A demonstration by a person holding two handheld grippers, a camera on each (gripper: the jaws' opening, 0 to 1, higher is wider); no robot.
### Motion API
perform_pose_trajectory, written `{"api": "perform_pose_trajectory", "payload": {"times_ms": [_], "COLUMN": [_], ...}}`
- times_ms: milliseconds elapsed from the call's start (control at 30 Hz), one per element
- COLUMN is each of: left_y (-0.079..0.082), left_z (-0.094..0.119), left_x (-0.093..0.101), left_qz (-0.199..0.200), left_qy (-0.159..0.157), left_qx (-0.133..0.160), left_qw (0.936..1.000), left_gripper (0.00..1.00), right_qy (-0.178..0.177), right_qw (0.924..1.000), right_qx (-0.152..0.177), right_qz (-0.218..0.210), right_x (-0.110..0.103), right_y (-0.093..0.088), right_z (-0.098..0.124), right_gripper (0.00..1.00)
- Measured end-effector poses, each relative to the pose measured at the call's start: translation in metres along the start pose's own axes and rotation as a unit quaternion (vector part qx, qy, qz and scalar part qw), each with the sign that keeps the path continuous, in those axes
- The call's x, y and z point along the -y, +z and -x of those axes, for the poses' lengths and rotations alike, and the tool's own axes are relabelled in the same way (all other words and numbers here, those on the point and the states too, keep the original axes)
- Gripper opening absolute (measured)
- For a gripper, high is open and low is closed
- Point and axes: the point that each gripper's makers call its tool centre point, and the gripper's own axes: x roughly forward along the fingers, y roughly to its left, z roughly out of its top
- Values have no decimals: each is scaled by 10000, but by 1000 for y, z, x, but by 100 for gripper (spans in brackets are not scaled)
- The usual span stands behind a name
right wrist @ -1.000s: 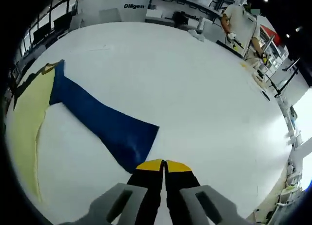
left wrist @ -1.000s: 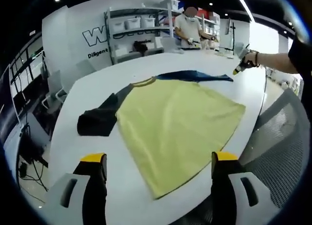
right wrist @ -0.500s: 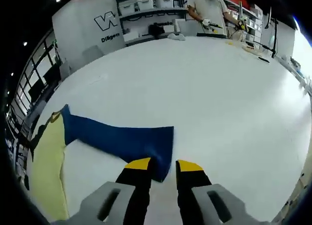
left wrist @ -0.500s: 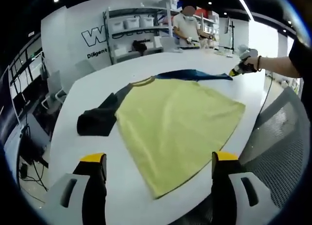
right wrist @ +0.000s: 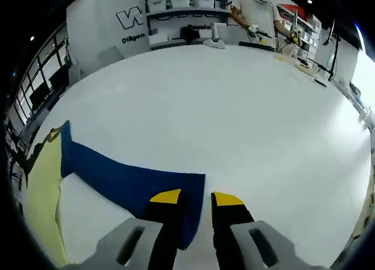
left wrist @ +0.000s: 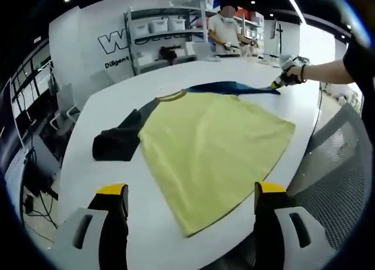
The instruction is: Fold the garment on the visible template until the final outline fits inside the template.
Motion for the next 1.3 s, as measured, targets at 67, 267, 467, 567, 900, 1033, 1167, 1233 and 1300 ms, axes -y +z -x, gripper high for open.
{"api": "perform_pose_trajectory", "payload": {"times_ms": [67,267,467,567,900,1033,1167,1233,1300], "left_y": [-1,0,-2,-2,-5,-5,-7,-8,-8], "left_z": [0,-1,-1,-2,-3,-3,-4,-4,-4], "left_x": [0,-1,-3,-2,0,0,1,2,2], "left_qz": [-10,-41,-38,-64,-141,-152,-187,-203,-207], "left_qy": [-3,41,80,71,57,45,28,29,30], "left_qx": [-30,-19,-53,-51,-130,-154,-198,-215,-223], "left_qw": [10000,10000,9999,9999,9998,9998,9996,9996,9995], "left_gripper": [87,86,86,87,87,87,87,87,87], "right_qy": [-36,-96,-206,-195,-359,-464,-590,-648,-660], "right_qw": [9998,9987,9975,9957,9864,9876,9906,9915,9917], "right_qx": [65,174,540,875,1569,1478,1225,1123,1096], "right_qz": [165,469,398,212,-331,-255,-107,-133,-127], "right_x": [-5,-18,-19,-24,2,10,17,23,25], "right_y": [2,10,37,53,100,99,90,86,85], "right_z": [0,7,17,24,19,5,-10,-18,-21], "right_gripper": [8,0,0,0,0,0,0,0,0]}}
